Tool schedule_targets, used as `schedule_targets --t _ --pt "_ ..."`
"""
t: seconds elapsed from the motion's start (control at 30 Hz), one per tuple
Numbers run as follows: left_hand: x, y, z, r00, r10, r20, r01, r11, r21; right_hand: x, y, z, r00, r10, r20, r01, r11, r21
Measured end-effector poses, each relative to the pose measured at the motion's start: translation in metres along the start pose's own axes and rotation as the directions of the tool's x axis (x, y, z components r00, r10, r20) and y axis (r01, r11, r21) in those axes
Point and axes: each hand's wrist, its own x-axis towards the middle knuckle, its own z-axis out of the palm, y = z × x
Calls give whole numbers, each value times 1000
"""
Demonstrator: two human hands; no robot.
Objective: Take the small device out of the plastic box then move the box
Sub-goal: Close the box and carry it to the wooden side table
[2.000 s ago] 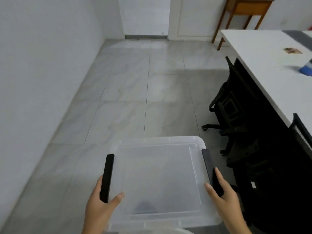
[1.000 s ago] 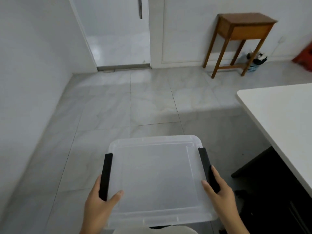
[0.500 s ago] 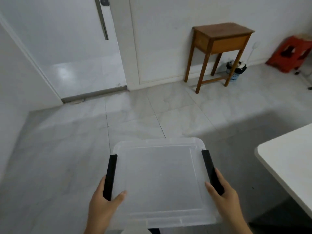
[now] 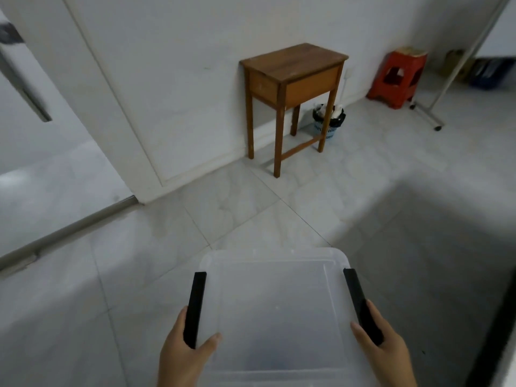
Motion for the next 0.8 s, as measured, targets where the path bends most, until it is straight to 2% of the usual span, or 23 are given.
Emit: schedule_targets --t 0.2,0.53,0.67,0.8 --pt "126 104 33 1000 22 6 -22 1000 13 136 -82 25 998 -54 -9 55 997 50" --pt "359 236 135 996 21 84 -22 1000 7 373 -172 71 991 -19 -131 26 998 50" --pt "447 313 184 989 72 127 -77 996 37 466 -221 67 973 -14 -231 29 998 61" --pt "511 381 250 972 117 204 -133 989 65 550 -247 45 954 21 -300 23 989 143"
